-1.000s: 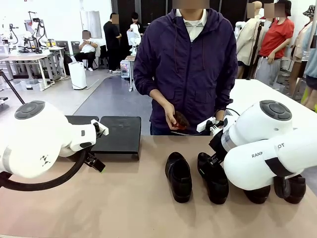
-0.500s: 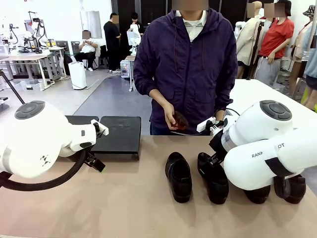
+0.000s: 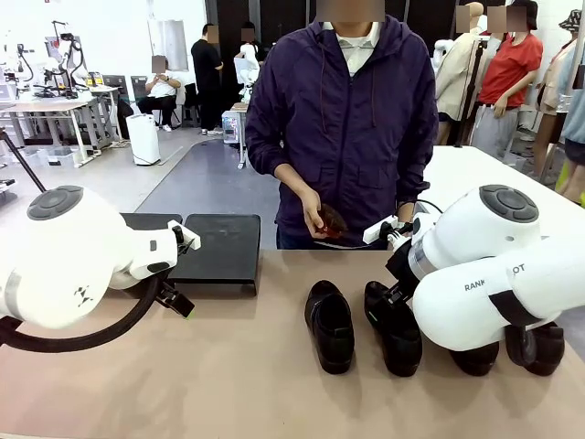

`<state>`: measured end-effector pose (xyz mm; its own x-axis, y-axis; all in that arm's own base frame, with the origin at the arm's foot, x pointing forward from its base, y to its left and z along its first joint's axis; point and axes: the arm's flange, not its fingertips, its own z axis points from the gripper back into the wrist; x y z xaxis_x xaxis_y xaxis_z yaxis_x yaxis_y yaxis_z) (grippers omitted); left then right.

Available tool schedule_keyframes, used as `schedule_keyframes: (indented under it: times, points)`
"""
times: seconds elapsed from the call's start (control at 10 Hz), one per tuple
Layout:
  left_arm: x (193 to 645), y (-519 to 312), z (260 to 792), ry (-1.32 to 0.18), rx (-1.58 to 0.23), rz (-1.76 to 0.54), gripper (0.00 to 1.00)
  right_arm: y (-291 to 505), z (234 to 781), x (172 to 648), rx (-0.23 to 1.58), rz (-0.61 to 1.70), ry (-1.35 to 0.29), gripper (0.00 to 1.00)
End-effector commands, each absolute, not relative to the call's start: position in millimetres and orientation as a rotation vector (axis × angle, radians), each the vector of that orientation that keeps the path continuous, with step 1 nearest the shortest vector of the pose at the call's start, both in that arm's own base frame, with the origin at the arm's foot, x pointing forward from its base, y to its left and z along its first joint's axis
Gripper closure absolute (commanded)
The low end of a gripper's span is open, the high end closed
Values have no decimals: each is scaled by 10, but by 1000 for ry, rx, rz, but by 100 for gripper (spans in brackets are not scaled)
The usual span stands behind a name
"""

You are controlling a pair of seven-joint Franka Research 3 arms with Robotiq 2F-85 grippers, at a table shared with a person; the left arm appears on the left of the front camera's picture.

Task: Organize the shoes by placing them on the stand.
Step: Pick up one Shoe and place it in the middle of the table.

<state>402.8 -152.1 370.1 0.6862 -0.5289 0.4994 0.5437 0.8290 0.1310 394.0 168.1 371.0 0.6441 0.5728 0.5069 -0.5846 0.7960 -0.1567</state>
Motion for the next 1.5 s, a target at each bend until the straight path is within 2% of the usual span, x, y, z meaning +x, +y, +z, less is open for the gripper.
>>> schedule_keyframes:
  times: [0.0, 0.1, 0.2, 0.3, 0.5, 0.7, 0.9, 1.1, 1.3, 1.4]
  points:
    - [4055, -1537, 4039, -552, -78, -639, 0, 1649, 3874, 3912, 121, 730, -533, 0]
    - [4053, -1522, 4276, -508, -140, -662, 0, 1586, 4055, 3897, 181, 744, -481, 0]
    - [4108, -1592, 4808, -401, -233, -619, 0, 1458, 4295, 3850, 256, 735, -411, 0]
    - [4076, -1540, 5129, -398, -263, -608, 0, 1291, 4514, 3789, 332, 729, -389, 0]
    - [3918, -1262, 5696, -397, -298, -668, 0, 877, 4964, 3505, 344, 744, -414, 0]
    - [3541, -817, 6210, -404, -270, -694, 0, 202, 5527, 3121, 344, 668, -481, 0]
    - [3190, -364, 6371, -387, -314, -693, 0, -553, 5892, 2848, 337, 432, -544, 0]
    - [2927, -40, 6155, -446, -396, -563, 0, -1043, 6152, 2552, 335, 267, -628, 0]
    - [2758, 237, 6075, -537, -412, -424, 0, -1115, 6211, 2411, 284, 232, -626, 0]
    - [2819, 299, 6056, -557, -368, -362, 0, -1082, 6173, 2366, 247, 257, -643, 0]
